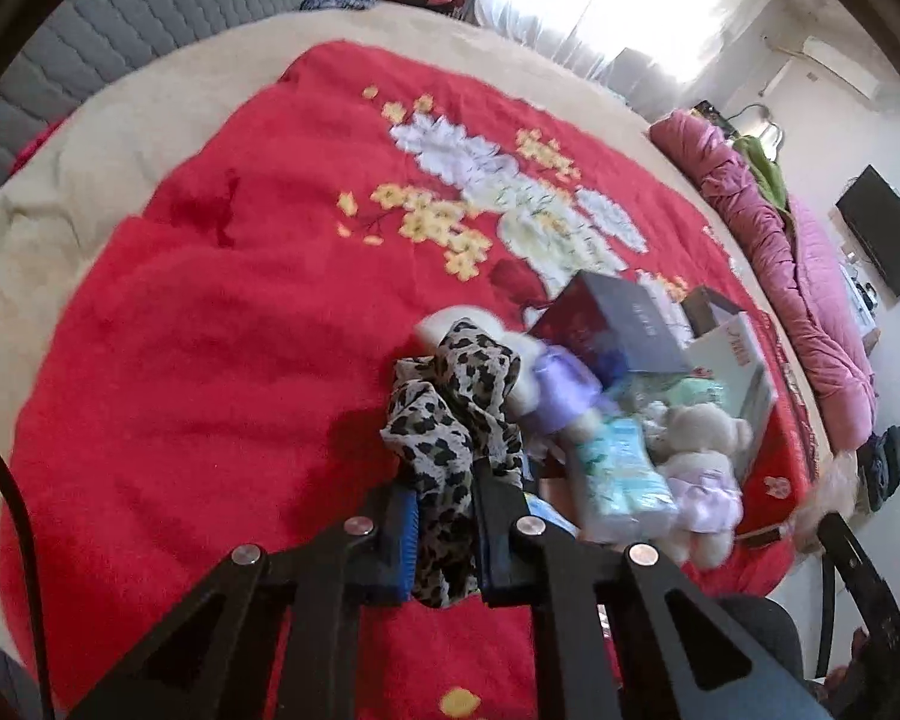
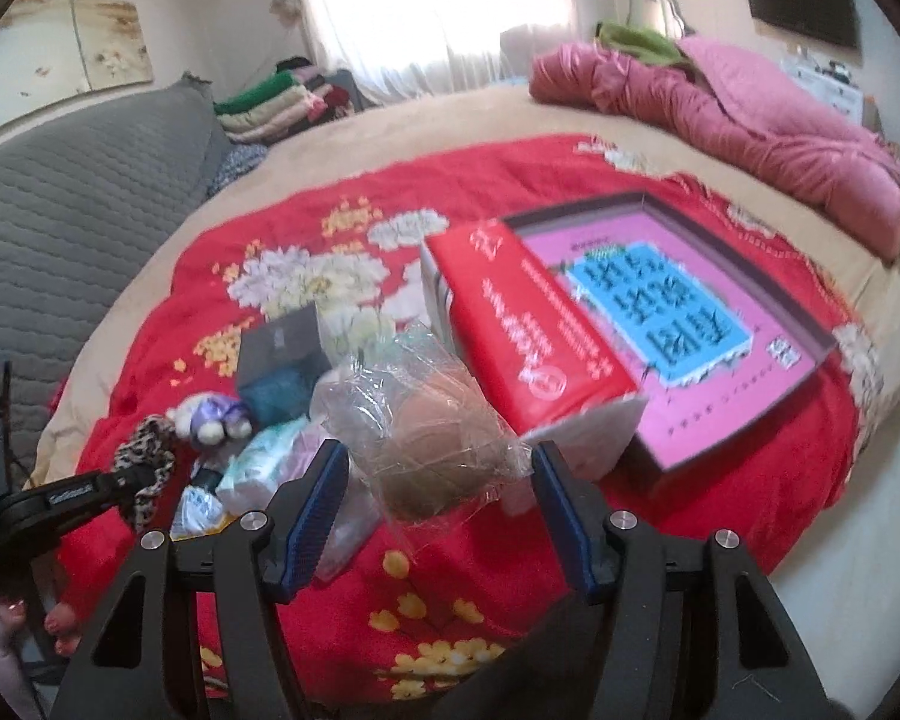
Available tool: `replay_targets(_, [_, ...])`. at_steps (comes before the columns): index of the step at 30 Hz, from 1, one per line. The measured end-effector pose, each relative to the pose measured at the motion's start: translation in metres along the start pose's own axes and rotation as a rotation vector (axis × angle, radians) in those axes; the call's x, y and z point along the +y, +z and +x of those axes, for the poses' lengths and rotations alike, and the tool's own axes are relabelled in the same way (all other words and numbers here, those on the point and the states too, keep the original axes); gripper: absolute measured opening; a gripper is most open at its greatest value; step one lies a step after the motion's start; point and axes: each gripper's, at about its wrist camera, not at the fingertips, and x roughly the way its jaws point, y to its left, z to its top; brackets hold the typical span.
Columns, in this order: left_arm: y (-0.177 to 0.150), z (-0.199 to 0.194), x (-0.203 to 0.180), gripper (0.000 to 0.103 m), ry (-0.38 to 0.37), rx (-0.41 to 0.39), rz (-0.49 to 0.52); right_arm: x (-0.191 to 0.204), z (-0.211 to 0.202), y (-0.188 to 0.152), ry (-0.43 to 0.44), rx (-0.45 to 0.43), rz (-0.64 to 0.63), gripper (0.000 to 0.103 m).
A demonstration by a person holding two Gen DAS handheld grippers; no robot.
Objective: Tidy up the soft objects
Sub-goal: 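Lift the scrunchie with the left tool while the right tool grasps the bagged bun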
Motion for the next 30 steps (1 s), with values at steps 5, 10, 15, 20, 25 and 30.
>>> replay_targets(5, [-0.007,-0.021,-0.026,0.015,-0.023,-0.019,0.045,-0.008,-0.006,0.008,-0.003,-0.025,-0.010,0.065])
replay_targets(10, [-0.013,-0.035,-0.063,0.015,-0.049,-0.031,0.099,-0.020,-0.012,0.012,0.002,-0.047,0.005,0.065])
replay_targets(15, [-0.011,-0.044,-0.106,0.015,-0.083,-0.040,0.165,-0.033,-0.022,0.021,-0.001,-0.092,0.019,0.065])
replay_targets(20, [-0.009,-0.051,-0.151,0.015,-0.117,-0.058,0.236,-0.051,-0.033,0.031,-0.017,-0.143,0.041,0.065])
replay_targets(25, [-0.011,-0.050,-0.194,0.015,-0.150,-0.049,0.298,-0.070,-0.045,0.038,-0.051,-0.195,0.061,0.065])
replay_targets(30, [-0.015,-0.043,-0.236,0.015,-0.170,-0.031,0.363,-0.092,-0.054,0.046,-0.081,-0.231,0.098,0.065])
